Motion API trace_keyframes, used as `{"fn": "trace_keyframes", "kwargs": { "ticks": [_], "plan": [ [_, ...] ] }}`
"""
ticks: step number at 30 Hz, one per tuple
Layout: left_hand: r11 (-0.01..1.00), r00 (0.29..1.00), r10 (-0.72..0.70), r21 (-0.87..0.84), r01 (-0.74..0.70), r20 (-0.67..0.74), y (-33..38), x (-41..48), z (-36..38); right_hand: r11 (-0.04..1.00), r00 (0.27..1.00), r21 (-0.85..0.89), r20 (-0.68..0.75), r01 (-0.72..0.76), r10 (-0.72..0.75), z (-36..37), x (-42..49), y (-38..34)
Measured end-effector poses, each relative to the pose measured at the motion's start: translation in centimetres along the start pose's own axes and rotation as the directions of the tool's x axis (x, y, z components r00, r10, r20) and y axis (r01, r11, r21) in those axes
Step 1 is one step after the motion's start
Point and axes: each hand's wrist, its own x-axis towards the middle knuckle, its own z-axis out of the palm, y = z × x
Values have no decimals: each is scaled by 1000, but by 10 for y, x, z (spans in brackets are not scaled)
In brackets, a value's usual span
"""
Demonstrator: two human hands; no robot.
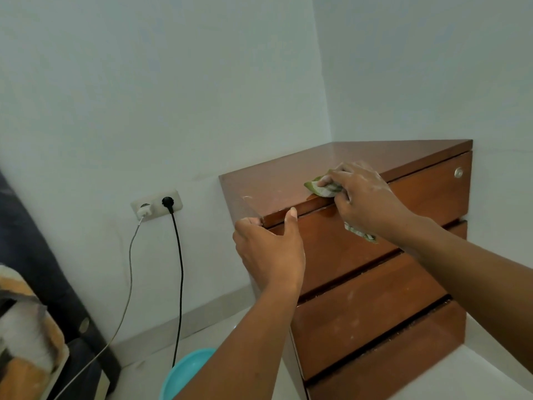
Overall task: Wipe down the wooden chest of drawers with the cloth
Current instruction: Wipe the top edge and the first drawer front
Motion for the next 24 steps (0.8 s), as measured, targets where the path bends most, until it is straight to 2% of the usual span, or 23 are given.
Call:
{"fn": "trace_keyframes", "kwargs": {
  "ticks": [7,24],
  "plan": [
    [990,991,-132,-50,132,0,-7,9,6,1000,1000,5,-5,-12,12,1,-1,1],
    [1000,1000,-5,-18,5,9,-10,11,1,999,999,39,-39,4,-2,4,-2,1]
  ]
}}
